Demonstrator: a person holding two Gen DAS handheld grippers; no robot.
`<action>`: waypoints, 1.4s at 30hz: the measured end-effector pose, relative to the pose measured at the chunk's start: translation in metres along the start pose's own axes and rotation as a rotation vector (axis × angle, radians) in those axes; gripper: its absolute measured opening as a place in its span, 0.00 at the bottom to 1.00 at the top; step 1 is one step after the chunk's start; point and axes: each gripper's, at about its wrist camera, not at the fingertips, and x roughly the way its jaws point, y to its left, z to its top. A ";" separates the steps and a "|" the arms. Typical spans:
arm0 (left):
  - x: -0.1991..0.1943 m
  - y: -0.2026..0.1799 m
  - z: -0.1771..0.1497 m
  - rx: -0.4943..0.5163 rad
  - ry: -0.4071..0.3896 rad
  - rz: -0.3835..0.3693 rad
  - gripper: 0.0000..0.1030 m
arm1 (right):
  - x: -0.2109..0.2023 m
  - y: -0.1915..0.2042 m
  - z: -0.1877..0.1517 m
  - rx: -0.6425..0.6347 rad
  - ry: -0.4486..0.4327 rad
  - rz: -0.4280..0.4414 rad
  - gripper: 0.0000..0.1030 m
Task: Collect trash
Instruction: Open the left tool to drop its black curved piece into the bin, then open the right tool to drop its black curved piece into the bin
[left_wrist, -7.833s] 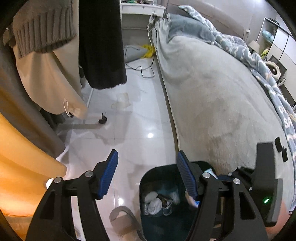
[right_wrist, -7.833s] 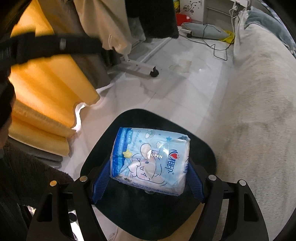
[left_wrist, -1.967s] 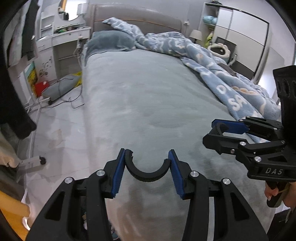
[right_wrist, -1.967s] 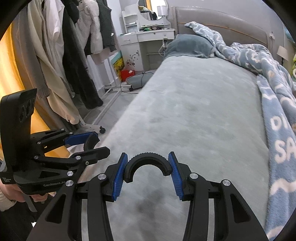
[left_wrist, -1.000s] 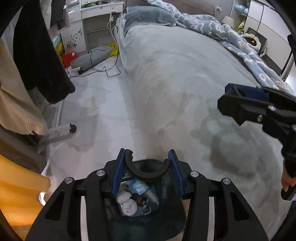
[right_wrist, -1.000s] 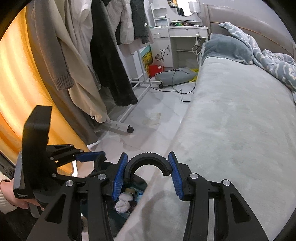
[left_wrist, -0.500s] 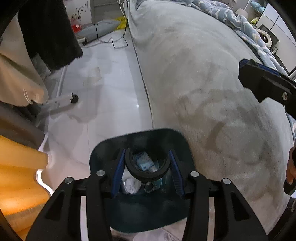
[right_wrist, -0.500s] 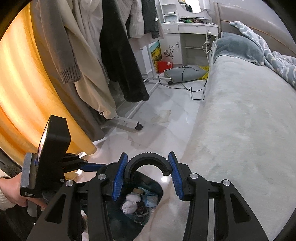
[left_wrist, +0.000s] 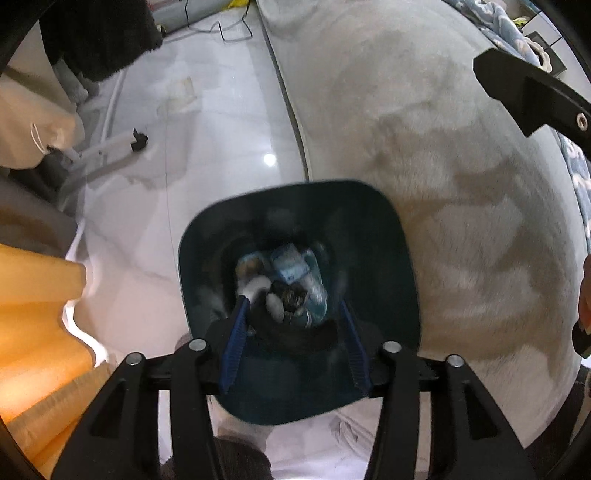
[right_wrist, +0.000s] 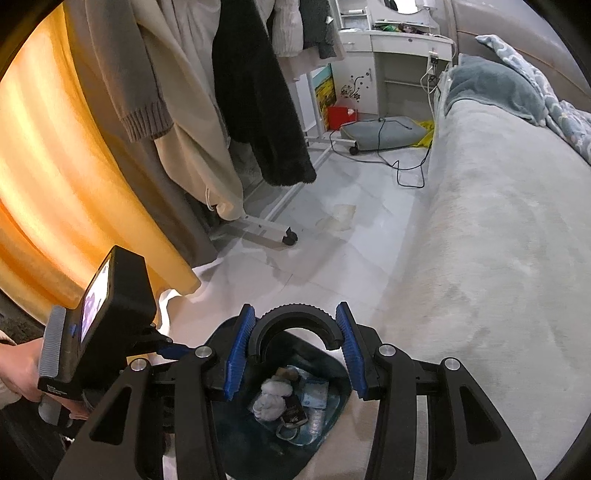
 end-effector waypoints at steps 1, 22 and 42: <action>0.001 0.001 -0.002 0.000 0.008 -0.001 0.60 | 0.002 0.001 -0.001 0.000 0.009 0.000 0.45; -0.050 0.052 0.003 -0.102 -0.177 0.094 0.75 | 0.060 0.033 -0.024 -0.045 0.200 -0.025 0.45; -0.133 0.068 0.007 -0.182 -0.505 0.135 0.71 | 0.098 0.058 -0.051 -0.078 0.349 -0.027 0.45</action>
